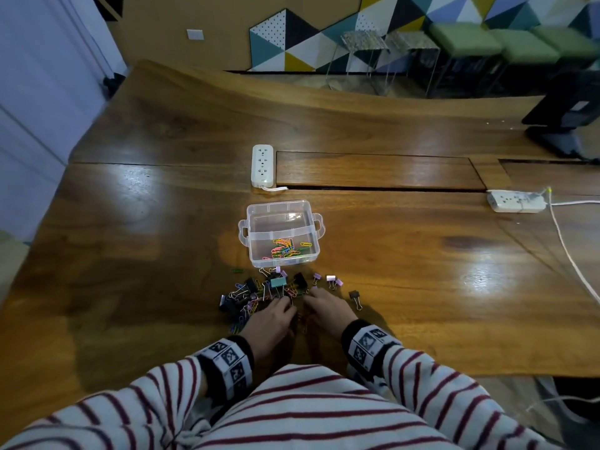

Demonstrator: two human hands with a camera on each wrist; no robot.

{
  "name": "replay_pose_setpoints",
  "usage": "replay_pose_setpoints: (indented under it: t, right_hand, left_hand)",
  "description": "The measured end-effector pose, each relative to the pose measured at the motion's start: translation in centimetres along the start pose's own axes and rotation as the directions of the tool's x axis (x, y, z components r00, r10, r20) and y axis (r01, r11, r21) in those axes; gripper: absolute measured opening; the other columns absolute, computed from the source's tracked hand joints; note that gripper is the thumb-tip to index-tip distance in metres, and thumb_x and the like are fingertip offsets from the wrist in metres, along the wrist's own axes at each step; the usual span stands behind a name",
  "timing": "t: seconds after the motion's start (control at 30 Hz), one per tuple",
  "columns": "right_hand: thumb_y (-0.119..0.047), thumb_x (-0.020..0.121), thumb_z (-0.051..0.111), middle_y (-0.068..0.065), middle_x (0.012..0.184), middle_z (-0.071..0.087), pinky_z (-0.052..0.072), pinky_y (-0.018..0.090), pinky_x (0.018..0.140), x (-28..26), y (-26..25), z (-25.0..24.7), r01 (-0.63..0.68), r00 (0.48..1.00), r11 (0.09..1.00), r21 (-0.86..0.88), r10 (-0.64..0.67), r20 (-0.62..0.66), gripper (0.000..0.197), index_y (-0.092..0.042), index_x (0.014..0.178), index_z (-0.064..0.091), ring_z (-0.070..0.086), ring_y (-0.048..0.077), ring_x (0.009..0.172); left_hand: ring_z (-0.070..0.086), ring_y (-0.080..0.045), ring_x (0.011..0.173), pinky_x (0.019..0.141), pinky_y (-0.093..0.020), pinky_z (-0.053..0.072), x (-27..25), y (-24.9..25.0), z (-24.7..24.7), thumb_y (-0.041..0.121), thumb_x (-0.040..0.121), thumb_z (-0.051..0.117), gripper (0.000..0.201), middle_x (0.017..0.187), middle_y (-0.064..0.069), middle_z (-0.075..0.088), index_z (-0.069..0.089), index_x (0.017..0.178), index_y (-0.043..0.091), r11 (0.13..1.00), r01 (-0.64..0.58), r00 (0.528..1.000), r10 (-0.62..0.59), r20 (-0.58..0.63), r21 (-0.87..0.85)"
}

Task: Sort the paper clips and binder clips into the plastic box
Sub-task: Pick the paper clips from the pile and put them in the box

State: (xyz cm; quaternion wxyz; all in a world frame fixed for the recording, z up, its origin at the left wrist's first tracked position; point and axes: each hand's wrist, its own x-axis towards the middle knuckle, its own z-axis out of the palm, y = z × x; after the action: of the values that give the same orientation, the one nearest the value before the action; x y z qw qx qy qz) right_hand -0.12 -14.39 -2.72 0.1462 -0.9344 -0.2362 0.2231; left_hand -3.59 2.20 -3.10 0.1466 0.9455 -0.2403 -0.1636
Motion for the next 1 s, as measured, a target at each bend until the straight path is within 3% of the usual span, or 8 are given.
replay_pose_setpoints:
  t: [0.2, 0.33, 0.43, 0.5, 0.63, 0.73, 0.8, 1.0]
  right_hand:
    - [-0.014, 0.084, 0.059, 0.009, 0.113, 0.062, 0.049, 0.035, 0.090, -0.5, 2.8, -0.2, -0.142, 0.987, 0.954, 0.263, 0.157, -0.035, 0.023, -0.012, 0.107, 0.057, 0.058, 0.025, 0.105]
    - [-0.014, 0.081, 0.066, 0.005, 0.095, 0.063, 0.050, 0.026, 0.076, -0.7, 4.5, -1.3, -0.295, 0.941, 0.789, 0.538, 0.336, 0.023, 0.011, -0.016, 0.090, 0.060, 0.059, 0.018, 0.092]
    - [-0.010, 0.075, 0.071, 0.002, 0.089, 0.065, 0.057, 0.031, 0.075, -0.8, 5.1, -1.6, -0.327, 0.910, 0.578, 0.747, 0.407, 0.083, 0.015, -0.021, 0.076, 0.061, 0.062, 0.015, 0.085]
    - [-0.008, 0.075, 0.071, 0.006, 0.090, 0.069, 0.057, 0.039, 0.079, -0.8, 5.3, -1.5, -0.310, 0.913, 0.509, 0.803, 0.396, 0.101, 0.015, -0.021, 0.075, 0.063, 0.065, 0.018, 0.084]
    - [0.000, 0.078, 0.065, 0.006, 0.077, 0.067, 0.053, 0.024, 0.062, -0.3, 4.7, -1.9, -0.249, 0.937, 0.406, 0.879, 0.331, 0.112, 0.013, -0.013, 0.078, 0.062, 0.065, 0.012, 0.065]
    - [0.007, 0.080, 0.061, 0.002, 0.066, 0.067, 0.053, 0.017, 0.054, 0.1, 3.9, -2.6, -0.184, 0.954, 0.338, 0.923, 0.288, 0.084, 0.014, -0.008, 0.077, 0.061, 0.064, 0.007, 0.054]
    - [0.008, 0.081, 0.059, 0.001, 0.065, 0.068, 0.054, 0.016, 0.055, 0.5, 3.6, -3.3, -0.145, 0.961, 0.313, 0.939, 0.272, 0.058, 0.016, -0.007, 0.077, 0.061, 0.065, 0.007, 0.054]
    - [0.008, 0.082, 0.055, -0.001, 0.059, 0.071, 0.055, 0.016, 0.055, 3.4, 3.0, -6.2, -0.113, 0.954, 0.234, 0.966, 0.297, 0.039, 0.016, -0.006, 0.078, 0.060, 0.067, 0.005, 0.056]
  left_hand:
    - [0.042, -0.021, 0.122, 0.101, -0.029, 0.042, 1.4, 0.2, 0.4, 0.015, 0.094, 0.045, 0.040, 0.131, -0.010, 0.045, 0.040, 0.132, 0.009, 0.997, 0.026, 1.000, -0.025, 0.016, -0.067]
    - [0.048, -0.017, 0.117, 0.100, -0.025, 0.039, 2.0, -0.3, -0.3, 0.016, 0.091, 0.052, 0.035, 0.127, -0.007, 0.051, 0.047, 0.125, 0.010, 0.957, 0.100, 0.994, -0.085, 0.066, -0.273]
    - [0.056, -0.016, 0.109, 0.086, -0.019, 0.047, 2.3, -0.9, -1.1, 0.010, 0.086, 0.058, 0.034, 0.119, -0.006, 0.059, 0.052, 0.119, 0.012, 0.855, 0.201, 0.980, -0.174, 0.101, -0.478]
    - [0.059, -0.015, 0.103, 0.078, -0.015, 0.047, 2.4, -1.2, -1.7, 0.009, 0.084, 0.061, 0.031, 0.112, -0.005, 0.063, 0.057, 0.114, 0.012, 0.783, 0.224, 0.974, -0.204, 0.100, -0.580]
    - [0.061, -0.013, 0.095, 0.087, -0.025, 0.049, 2.4, -2.4, -3.0, 0.015, 0.082, 0.065, 0.018, 0.103, -0.001, 0.066, 0.066, 0.100, 0.018, 0.652, 0.218, 0.970, -0.225, 0.089, -0.726]
    - [0.063, -0.013, 0.084, 0.077, -0.022, 0.051, 2.6, -3.1, -4.6, 0.011, 0.082, 0.065, 0.013, 0.091, 0.000, 0.067, 0.066, 0.092, 0.019, 0.457, 0.190, 0.969, -0.230, 0.091, -0.869]
    - [0.063, -0.011, 0.081, 0.075, -0.019, 0.051, 3.2, -3.7, -6.0, 0.007, 0.082, 0.063, 0.014, 0.091, -0.002, 0.067, 0.066, 0.093, 0.015, 0.395, 0.137, 0.968, -0.247, 0.039, -0.908]
    - [0.061, -0.012, 0.083, 0.073, -0.015, 0.052, 8.2, -5.9, -10.0, 0.008, 0.081, 0.064, 0.022, 0.091, 0.002, 0.064, 0.063, 0.103, 0.002, 0.579, 0.117, 0.930, -0.348, -0.115, -0.807]
